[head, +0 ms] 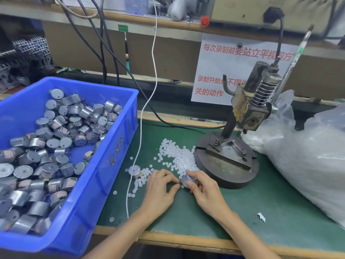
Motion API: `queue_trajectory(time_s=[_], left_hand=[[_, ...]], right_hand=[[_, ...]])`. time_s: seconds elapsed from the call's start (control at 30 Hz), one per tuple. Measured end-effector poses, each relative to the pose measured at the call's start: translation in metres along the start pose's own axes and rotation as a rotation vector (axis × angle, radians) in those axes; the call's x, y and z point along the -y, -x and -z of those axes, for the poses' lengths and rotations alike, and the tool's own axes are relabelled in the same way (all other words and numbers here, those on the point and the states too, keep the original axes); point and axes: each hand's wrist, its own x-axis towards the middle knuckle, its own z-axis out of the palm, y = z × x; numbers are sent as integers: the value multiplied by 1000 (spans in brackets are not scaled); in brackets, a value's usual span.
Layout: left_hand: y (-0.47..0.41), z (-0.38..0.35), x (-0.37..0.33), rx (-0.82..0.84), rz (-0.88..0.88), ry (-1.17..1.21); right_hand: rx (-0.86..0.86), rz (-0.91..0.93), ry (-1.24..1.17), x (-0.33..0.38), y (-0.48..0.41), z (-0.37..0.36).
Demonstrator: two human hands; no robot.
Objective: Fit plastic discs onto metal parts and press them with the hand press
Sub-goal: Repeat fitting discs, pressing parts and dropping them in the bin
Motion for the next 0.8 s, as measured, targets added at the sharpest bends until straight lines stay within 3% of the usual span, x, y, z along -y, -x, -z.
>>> queue_trajectory(time_s=[0.53, 0.73, 0.8], left_hand=[[0, -2, 3, -5, -12, 42], [2, 2, -2, 44, -12, 61], [0, 3, -10, 76, -49, 92]], right_hand=[[23, 373, 371, 5, 4, -6], [50, 353, 371, 6, 5, -6], [-6, 244, 174, 8, 7, -3]])
